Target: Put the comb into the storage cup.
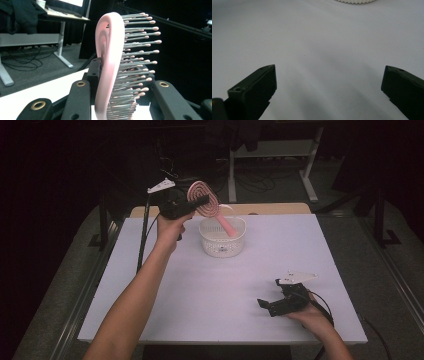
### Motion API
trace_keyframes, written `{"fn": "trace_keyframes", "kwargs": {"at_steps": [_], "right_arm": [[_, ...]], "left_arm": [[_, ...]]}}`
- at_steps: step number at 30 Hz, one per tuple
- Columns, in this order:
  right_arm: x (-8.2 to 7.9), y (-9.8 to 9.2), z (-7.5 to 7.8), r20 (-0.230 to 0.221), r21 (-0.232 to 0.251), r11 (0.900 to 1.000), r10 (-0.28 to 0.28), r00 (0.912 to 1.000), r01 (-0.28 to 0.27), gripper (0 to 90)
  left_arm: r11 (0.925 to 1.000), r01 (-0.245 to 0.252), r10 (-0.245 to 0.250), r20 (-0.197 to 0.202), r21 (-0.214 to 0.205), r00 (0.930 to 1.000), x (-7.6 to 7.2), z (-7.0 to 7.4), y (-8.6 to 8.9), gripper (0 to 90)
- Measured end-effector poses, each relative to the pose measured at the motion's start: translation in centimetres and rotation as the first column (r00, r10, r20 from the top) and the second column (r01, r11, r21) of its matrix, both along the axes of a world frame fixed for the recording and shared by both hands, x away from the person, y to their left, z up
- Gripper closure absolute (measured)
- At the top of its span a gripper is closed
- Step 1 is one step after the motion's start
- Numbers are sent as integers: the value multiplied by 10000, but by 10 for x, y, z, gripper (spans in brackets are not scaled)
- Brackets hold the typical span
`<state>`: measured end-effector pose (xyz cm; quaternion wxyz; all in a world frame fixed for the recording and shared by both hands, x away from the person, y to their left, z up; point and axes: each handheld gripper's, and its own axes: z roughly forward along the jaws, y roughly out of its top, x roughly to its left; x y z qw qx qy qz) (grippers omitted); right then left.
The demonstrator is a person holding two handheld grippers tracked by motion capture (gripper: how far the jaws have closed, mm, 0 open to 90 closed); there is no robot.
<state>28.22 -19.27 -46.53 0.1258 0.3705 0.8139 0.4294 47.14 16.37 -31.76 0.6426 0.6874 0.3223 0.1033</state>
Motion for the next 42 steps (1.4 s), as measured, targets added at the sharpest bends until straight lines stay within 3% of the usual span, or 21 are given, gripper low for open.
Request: {"fn": "trace_keyframes", "kwargs": {"at_steps": [9,17,28,42], "right_arm": [[0,0,0,-7,-3,10000,28,10000,-28,0],[0,0,0,-36,-5,10000,52,10000,-52,0],[0,1,0,-31,-17,10000,95,9999,-95,0],[0,1,-1,-48,-54,9999,109,9999,-109,0]], "left_arm": [[9995,-226,232,-309,213,9993,6,-19,-10,646],[9994,-318,325,-661,115,9973,10,-34,-16,646],[9993,-279,301,-824,268,9961,9,-49,-26,646],[9985,-217,268,-1024,504,9944,9,-60,-25,643]]}}
